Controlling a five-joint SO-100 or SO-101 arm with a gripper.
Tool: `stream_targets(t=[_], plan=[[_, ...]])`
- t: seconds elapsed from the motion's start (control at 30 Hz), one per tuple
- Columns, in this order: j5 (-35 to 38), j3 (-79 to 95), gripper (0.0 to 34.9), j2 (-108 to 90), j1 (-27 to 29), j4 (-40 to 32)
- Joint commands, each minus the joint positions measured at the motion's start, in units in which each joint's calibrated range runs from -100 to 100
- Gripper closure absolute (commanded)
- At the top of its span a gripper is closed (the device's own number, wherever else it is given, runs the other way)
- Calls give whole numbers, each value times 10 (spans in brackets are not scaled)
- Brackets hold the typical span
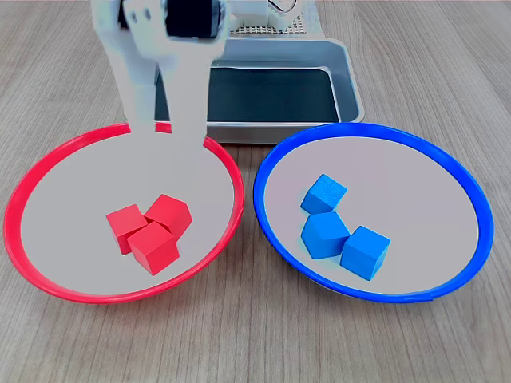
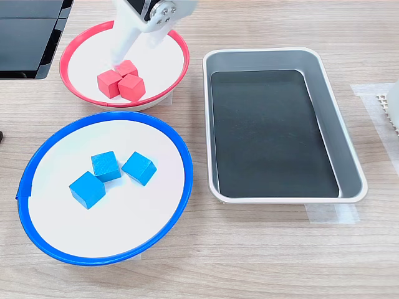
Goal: Resolve any anomalies and move all blocks to matching dishes
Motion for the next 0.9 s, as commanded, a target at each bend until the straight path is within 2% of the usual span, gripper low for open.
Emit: stream_targets(t=[0.0,0.17,0.23,0.33,0.4,0.5,0.7,0.87], plan=[[-82,160,347,-202,-53,-98],[-223,369,349,-423,-115,-201],[-279,501,349,-540,-127,-275],[-316,657,349,-677,-128,-327],[-323,751,349,-762,-125,-336],[-324,885,349,-895,-101,-327],[-315,1015,349,-1040,-87,-261],[-321,1015,349,-1115,-92,-147]])
